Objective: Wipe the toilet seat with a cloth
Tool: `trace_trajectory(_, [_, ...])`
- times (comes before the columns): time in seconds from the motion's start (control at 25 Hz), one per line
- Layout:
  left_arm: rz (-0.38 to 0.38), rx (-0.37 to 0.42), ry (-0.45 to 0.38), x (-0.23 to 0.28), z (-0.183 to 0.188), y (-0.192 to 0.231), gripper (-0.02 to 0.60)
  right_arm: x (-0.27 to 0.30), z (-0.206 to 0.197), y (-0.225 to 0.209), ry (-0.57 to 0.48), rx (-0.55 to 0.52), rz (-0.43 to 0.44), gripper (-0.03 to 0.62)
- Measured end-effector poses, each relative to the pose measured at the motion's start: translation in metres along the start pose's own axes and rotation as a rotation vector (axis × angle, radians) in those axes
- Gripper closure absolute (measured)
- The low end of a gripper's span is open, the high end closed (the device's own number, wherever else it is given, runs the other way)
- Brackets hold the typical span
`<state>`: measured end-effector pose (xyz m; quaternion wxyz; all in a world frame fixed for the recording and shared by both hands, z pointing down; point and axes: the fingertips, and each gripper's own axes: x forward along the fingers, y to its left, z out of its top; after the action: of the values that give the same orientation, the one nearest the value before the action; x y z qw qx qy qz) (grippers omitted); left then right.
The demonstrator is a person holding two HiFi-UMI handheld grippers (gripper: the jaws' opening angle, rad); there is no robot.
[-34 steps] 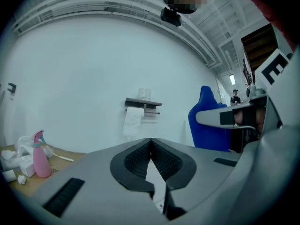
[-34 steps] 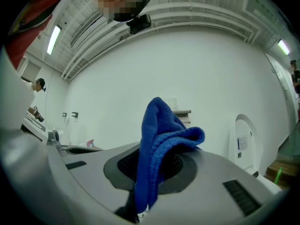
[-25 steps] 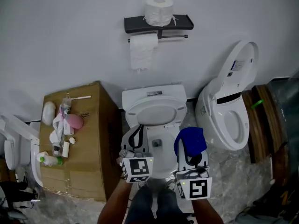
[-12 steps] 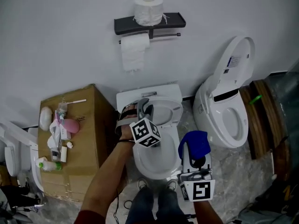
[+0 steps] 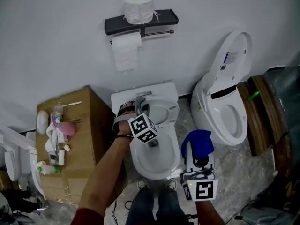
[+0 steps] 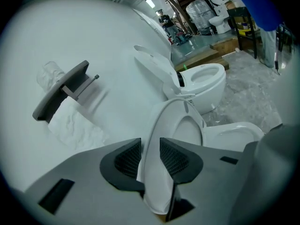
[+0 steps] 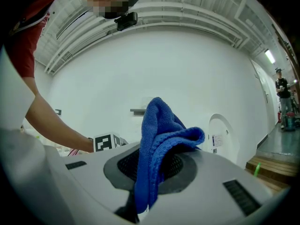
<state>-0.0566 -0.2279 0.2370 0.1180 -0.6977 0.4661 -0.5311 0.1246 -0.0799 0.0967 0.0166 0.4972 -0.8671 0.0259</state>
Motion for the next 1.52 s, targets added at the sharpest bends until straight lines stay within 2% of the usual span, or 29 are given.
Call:
trace_trajectory(0.12, [0.016, 0.018, 0.005, 0.0, 0.0, 0.004, 0.457, 0.001, 0.001, 0.0, -0.002, 0.0, 0.004, 0.528])
trace_trajectory(0.32, [0.034, 0.049, -0.001, -0.005, 0.001, 0.003, 0.52, -0.001, 0.0, 0.005, -0.003, 0.001, 0.011, 0.528])
trace_trajectory(0.72, [-0.033, 0.107, -0.026, -0.044, 0.005, -0.031, 0.529, -0.011, 0.007, 0.014, -0.02, 0.009, 0.027, 0.528])
trace_trajectory(1.0, [-0.148, 0.13, -0.012, -0.08, 0.003, -0.077, 0.529, -0.024, 0.01, 0.022, -0.031, 0.008, 0.039, 0.528])
trace_trajectory(1.16, [-0.237, 0.143, -0.007, -0.099, -0.002, -0.117, 0.532, -0.036, 0.01, 0.024, -0.034, 0.002, 0.039, 0.528])
trace_trajectory(1.28, [-0.231, 0.155, -0.031, -0.112, -0.004, -0.142, 0.531, -0.045, 0.006, 0.023, -0.028, 0.003, 0.036, 0.528])
trace_trajectory(1.36, [-0.235, 0.136, -0.037, -0.119, -0.006, -0.156, 0.531, -0.048, 0.001, 0.021, -0.017, 0.004, 0.033, 0.528])
trace_trajectory(1.52, [-0.316, 0.116, -0.022, -0.131, -0.011, -0.192, 0.528, -0.053, -0.015, 0.02, 0.001, 0.01, 0.033, 0.528])
